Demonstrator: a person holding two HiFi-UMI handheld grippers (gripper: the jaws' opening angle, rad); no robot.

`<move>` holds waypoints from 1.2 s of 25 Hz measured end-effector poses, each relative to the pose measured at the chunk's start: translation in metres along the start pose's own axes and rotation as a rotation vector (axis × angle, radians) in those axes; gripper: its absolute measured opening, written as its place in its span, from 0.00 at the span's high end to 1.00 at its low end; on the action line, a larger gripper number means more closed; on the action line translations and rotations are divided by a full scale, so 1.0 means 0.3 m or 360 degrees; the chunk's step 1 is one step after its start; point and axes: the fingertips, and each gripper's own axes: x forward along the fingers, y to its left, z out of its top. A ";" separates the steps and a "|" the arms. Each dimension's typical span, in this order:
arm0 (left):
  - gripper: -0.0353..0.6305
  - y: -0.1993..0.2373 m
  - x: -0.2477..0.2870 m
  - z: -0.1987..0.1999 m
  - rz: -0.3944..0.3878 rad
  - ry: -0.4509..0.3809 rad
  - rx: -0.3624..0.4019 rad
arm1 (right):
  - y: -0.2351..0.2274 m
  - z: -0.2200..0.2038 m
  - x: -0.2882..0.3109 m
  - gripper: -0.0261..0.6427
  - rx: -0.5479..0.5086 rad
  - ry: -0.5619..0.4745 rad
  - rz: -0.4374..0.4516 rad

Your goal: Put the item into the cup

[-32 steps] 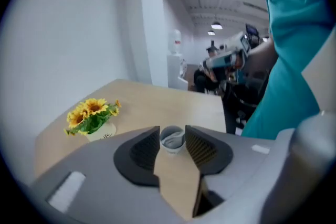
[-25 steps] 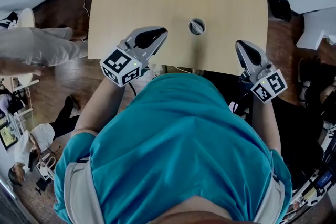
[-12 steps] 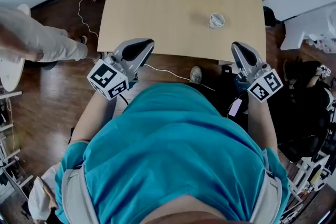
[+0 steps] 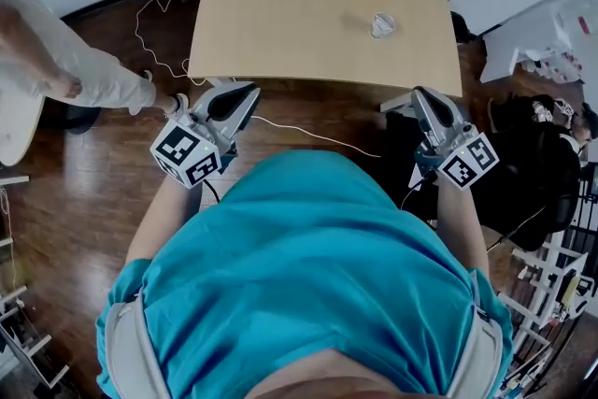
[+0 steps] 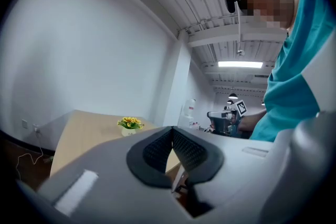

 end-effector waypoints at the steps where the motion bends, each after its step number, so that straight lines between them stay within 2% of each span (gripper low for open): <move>1: 0.94 -0.030 -0.002 0.000 0.0004 -0.0012 0.0000 | 0.006 0.003 -0.034 0.96 -0.0010 -0.0005 0.0001; 7: 0.94 -0.290 0.081 -0.049 0.0046 -0.0007 0.0022 | 0.015 -0.009 -0.295 0.96 -0.0076 -0.0044 0.0084; 11: 0.94 -0.524 0.190 -0.120 0.0032 0.0000 -0.0063 | 0.040 -0.088 -0.495 0.96 -0.0096 -0.0007 0.0184; 13: 0.94 -0.593 0.218 -0.140 0.0077 -0.0010 -0.0085 | 0.033 -0.133 -0.554 0.96 -0.0072 0.0001 0.0223; 16: 0.94 -0.665 0.226 -0.149 0.0128 -0.0010 -0.0047 | 0.010 -0.159 -0.620 0.96 -0.0003 -0.0014 0.0221; 19: 0.94 -0.675 0.174 -0.134 0.0190 -0.0021 0.0009 | 0.040 -0.167 -0.646 0.96 0.0001 -0.0036 0.0225; 25: 0.94 -0.624 0.052 -0.144 0.0234 -0.0066 0.0006 | 0.103 -0.179 -0.597 0.96 -0.0007 -0.0067 0.0170; 30: 0.94 -0.589 -0.028 -0.154 0.0239 -0.0095 -0.0059 | 0.153 -0.163 -0.529 0.96 0.0066 -0.0081 0.0171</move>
